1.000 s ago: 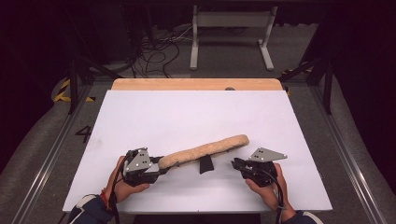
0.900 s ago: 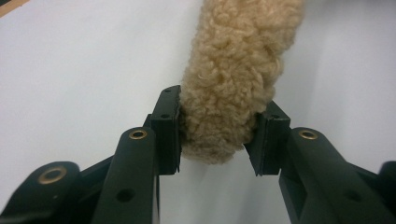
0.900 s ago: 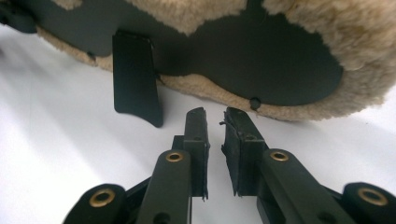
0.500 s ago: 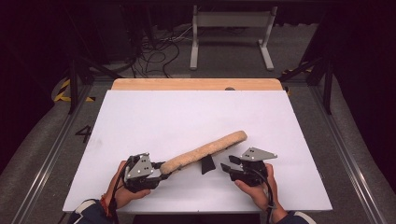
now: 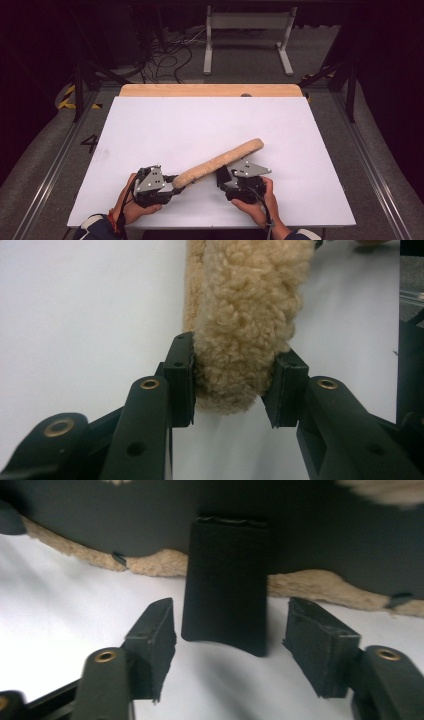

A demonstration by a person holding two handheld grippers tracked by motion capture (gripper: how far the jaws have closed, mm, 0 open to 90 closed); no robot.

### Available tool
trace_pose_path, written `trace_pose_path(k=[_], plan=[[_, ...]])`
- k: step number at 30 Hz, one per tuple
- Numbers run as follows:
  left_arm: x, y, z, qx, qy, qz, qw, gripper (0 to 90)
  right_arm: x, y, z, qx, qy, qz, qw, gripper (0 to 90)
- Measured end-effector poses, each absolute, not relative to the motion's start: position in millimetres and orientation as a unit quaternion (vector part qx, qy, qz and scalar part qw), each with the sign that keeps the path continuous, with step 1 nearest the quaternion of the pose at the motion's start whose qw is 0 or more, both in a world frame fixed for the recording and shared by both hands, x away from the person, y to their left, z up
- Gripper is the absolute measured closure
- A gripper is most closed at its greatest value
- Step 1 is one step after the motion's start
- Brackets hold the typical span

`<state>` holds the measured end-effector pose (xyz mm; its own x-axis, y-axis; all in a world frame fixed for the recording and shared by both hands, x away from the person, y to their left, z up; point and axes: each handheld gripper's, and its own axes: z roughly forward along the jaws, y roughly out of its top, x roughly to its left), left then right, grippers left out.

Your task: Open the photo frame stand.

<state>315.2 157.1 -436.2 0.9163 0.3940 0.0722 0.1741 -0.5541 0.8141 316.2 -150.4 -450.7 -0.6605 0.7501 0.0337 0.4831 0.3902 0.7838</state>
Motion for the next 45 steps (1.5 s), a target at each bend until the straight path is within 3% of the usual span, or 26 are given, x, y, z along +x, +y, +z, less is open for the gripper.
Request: trace_pose_path(k=[9,13,18,21,45], plan=[[316,157,-437,0.872,0.162,0.113,0.449,61.9,323,-130,-463,0.411,0.809,0.379,0.180,30.0],[315,157,-437,0.871,0.163,0.111,0.450,61.9,326,-128,-463,0.416,0.807,0.376,0.187,32.2],[315,157,-438,0.870,0.164,0.112,0.452,61.6,327,-125,-464,0.415,0.808,0.371,0.193,43.4],[315,156,-438,0.868,0.166,0.111,0.454,61.3,328,-126,-463,0.413,0.810,0.371,0.189,43.8],[313,153,-438,0.871,0.156,0.108,0.453,60.9,321,-154,-453,0.383,0.820,0.394,0.162,37.7]])
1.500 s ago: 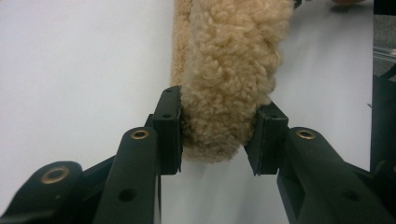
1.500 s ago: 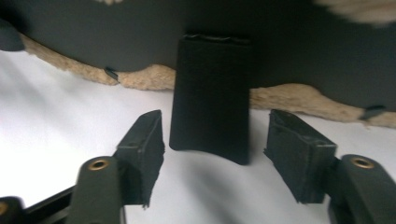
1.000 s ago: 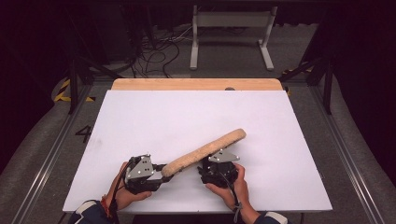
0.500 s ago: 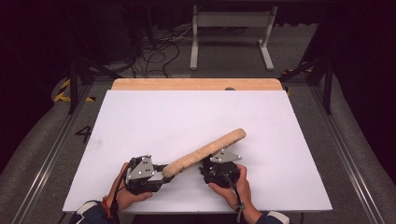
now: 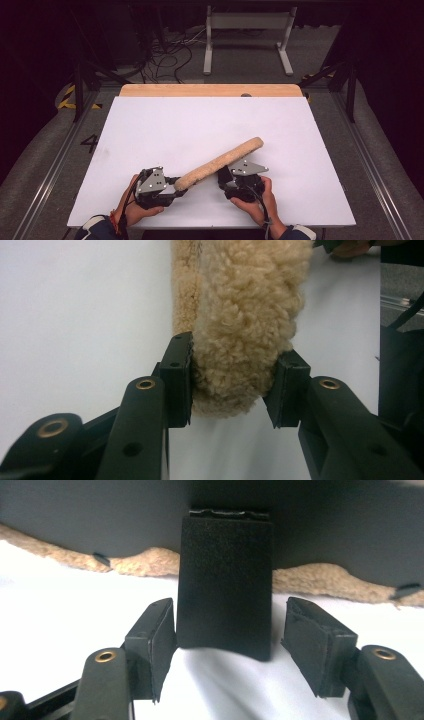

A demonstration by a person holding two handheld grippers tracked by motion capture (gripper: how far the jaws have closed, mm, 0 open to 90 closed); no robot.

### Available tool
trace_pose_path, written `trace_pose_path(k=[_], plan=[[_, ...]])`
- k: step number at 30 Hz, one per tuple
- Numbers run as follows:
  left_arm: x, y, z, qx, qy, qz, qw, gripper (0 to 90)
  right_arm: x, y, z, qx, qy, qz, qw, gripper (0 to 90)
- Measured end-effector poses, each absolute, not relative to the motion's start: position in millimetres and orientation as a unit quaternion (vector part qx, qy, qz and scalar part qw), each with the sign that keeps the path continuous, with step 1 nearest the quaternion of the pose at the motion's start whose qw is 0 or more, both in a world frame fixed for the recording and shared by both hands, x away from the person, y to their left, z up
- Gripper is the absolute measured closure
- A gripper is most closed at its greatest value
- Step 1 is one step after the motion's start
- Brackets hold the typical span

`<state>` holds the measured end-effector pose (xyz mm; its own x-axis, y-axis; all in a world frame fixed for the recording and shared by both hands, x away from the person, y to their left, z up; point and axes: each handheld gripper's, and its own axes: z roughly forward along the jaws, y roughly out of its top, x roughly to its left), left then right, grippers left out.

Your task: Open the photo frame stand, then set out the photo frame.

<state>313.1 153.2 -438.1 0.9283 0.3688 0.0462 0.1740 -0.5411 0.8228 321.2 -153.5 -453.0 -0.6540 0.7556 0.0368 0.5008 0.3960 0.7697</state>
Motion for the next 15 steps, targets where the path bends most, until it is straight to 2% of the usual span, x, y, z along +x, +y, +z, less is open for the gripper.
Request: trace_pose_path(k=[15], plan=[[313,153,-438,0.872,0.155,0.107,0.452,60.6,317,-193,-429,0.395,0.797,0.427,0.163,38.9]])
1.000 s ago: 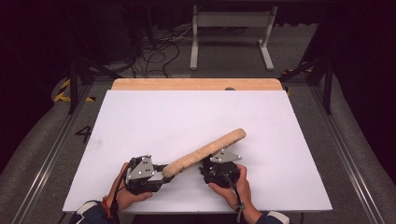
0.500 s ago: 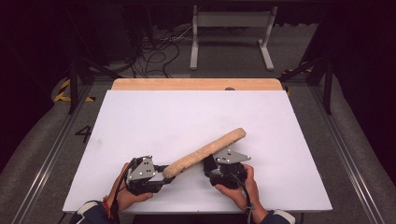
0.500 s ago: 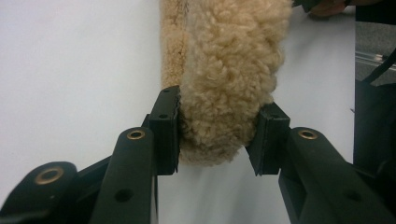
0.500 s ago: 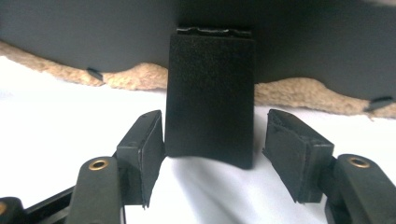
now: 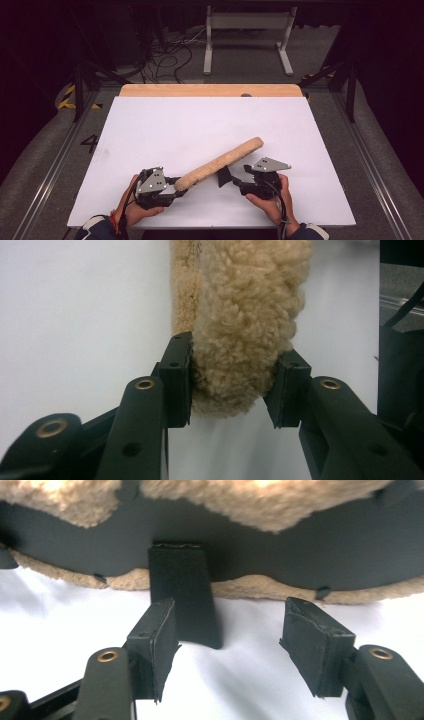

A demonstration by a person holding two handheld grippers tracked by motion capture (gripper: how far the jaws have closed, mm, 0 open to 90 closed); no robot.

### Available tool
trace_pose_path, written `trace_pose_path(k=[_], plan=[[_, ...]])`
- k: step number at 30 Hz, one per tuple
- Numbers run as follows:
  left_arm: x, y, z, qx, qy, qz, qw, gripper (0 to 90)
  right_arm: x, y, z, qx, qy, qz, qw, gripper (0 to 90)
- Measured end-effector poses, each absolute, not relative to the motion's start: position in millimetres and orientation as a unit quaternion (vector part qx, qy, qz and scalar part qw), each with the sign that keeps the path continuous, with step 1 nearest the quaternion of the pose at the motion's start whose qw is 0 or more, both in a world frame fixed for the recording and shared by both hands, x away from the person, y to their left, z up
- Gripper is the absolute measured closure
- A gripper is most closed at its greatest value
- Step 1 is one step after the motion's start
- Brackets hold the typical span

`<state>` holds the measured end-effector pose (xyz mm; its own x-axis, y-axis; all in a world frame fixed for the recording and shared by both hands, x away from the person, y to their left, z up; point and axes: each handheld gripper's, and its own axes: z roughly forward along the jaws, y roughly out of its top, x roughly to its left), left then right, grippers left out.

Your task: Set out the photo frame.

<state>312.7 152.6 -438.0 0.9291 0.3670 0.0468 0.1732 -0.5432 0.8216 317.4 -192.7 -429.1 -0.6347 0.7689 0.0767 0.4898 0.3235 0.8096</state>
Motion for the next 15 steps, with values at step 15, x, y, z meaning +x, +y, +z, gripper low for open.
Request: trace_pose_path(k=[15], plan=[[310,149,-437,0.875,0.142,0.108,0.450,60.0,327,-210,-419,0.427,0.780,0.418,0.188,56.2]])
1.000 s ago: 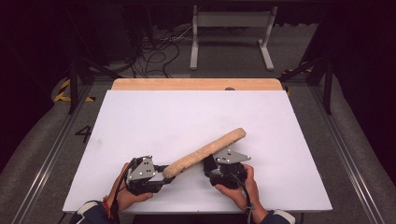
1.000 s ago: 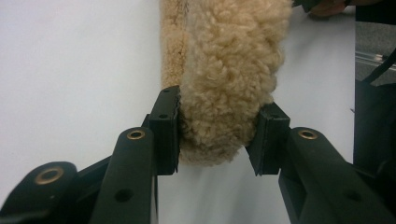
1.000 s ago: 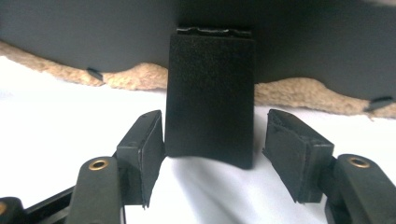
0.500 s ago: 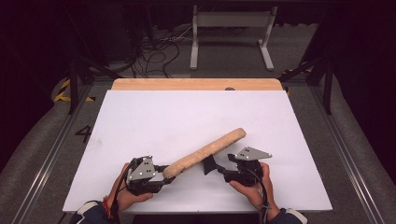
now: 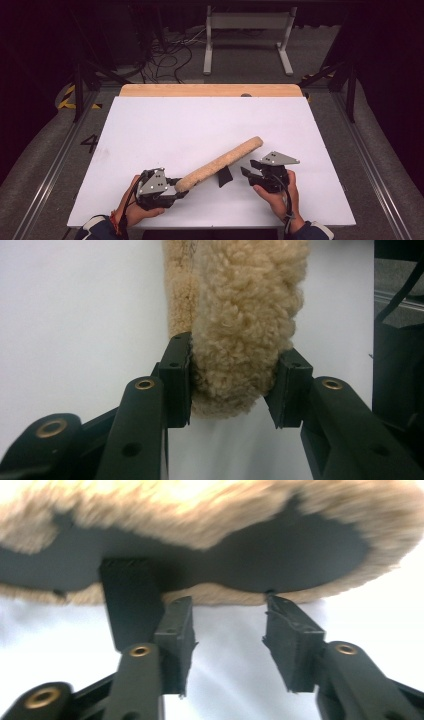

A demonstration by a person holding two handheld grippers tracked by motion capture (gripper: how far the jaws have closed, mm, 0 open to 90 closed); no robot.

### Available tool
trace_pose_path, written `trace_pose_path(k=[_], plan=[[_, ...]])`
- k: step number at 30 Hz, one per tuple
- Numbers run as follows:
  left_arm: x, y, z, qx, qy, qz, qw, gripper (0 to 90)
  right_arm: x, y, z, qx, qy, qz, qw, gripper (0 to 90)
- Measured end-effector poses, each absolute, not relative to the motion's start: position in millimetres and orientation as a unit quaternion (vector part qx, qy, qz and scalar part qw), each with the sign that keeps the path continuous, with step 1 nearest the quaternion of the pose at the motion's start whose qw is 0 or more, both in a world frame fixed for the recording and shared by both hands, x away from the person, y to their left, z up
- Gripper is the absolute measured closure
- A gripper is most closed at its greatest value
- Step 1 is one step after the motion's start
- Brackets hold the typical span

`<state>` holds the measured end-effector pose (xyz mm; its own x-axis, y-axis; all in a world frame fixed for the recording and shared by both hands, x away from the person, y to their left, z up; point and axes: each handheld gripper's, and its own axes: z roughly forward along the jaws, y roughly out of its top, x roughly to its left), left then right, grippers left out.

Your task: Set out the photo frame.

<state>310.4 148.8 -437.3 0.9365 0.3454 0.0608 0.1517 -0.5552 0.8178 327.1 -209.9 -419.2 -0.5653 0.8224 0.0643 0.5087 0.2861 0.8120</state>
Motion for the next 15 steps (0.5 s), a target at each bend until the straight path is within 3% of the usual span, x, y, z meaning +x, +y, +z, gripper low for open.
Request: trace_pose_path(k=[8,15], plan=[[304,142,-437,0.879,0.129,0.105,0.447,60.2,330,-212,-404,0.433,0.763,0.442,0.188,46.5],[300,136,-438,0.883,0.113,0.101,0.445,60.6,339,-207,-398,0.442,0.757,0.453,0.164,48.2]])
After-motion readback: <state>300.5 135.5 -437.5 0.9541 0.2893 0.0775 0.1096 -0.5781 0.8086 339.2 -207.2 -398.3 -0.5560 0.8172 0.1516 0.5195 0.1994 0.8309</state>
